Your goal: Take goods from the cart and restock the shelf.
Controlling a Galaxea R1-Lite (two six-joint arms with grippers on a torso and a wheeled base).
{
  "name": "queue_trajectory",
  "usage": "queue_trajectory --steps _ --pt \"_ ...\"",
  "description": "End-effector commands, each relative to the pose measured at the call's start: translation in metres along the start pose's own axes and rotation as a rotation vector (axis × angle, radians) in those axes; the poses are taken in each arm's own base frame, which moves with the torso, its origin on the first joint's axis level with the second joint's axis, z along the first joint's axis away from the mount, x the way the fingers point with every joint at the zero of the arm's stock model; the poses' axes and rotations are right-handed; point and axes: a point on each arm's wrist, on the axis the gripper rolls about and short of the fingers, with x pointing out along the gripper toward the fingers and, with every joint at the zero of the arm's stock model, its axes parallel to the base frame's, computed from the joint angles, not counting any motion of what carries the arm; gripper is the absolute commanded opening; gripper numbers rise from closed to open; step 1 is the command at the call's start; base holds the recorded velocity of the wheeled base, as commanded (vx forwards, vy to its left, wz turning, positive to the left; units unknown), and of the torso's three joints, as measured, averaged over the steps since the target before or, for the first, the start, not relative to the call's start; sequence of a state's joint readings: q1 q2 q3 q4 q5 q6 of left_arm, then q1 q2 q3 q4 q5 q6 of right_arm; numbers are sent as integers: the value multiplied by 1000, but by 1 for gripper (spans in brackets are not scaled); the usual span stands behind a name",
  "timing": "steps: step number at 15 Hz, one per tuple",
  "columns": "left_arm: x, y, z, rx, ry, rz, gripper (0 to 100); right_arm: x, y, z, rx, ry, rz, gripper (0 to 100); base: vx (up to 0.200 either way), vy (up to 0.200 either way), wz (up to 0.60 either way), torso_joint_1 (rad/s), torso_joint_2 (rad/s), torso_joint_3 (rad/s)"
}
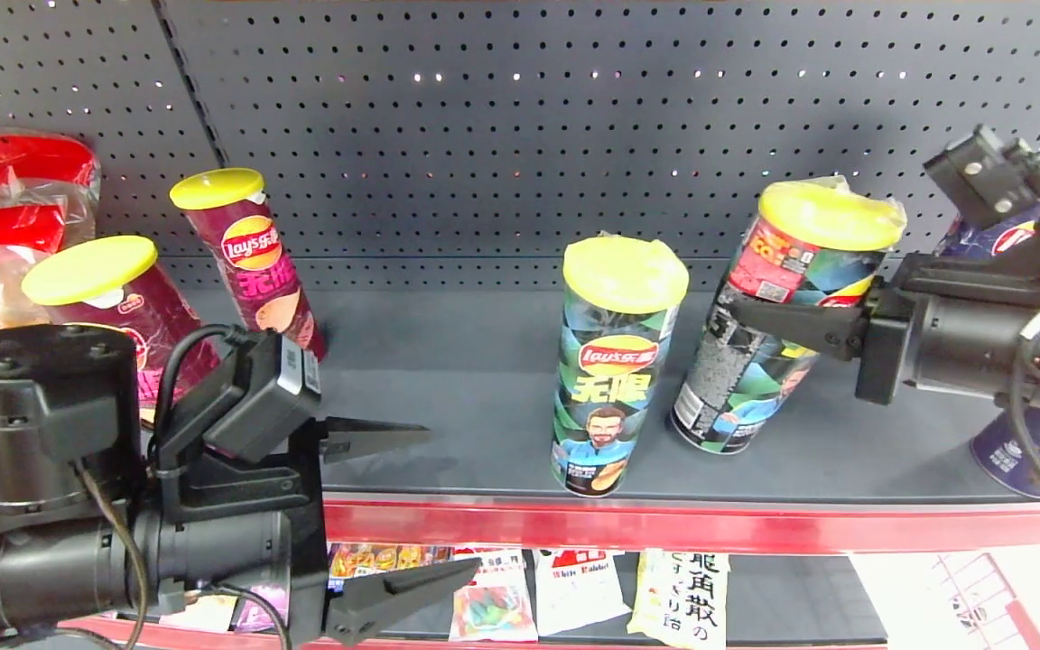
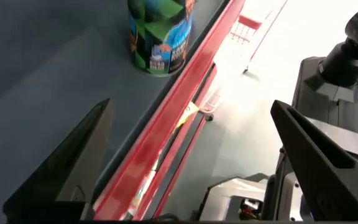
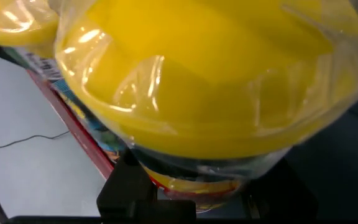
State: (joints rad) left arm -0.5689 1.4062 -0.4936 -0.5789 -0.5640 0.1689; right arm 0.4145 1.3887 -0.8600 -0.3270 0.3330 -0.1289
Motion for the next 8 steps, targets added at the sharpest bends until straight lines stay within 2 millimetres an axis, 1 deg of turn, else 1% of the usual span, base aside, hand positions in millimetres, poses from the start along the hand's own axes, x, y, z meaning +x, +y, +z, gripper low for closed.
queue_trajectory --steps 1,4,8 --pt "-5 -4 -2 3 -5 0 100 24 -12 -4 15 36 -3 0 0 0 0 0 0 0" --pt "-7 -5 -2 3 -7 1 100 45 -22 -2 3 22 -9 0 0 0 0 0 0 0" --pt "-11 -9 -11 -11 15 -3 100 74 -33 5 -10 -12 12 0 0 0 0 0 0 0"
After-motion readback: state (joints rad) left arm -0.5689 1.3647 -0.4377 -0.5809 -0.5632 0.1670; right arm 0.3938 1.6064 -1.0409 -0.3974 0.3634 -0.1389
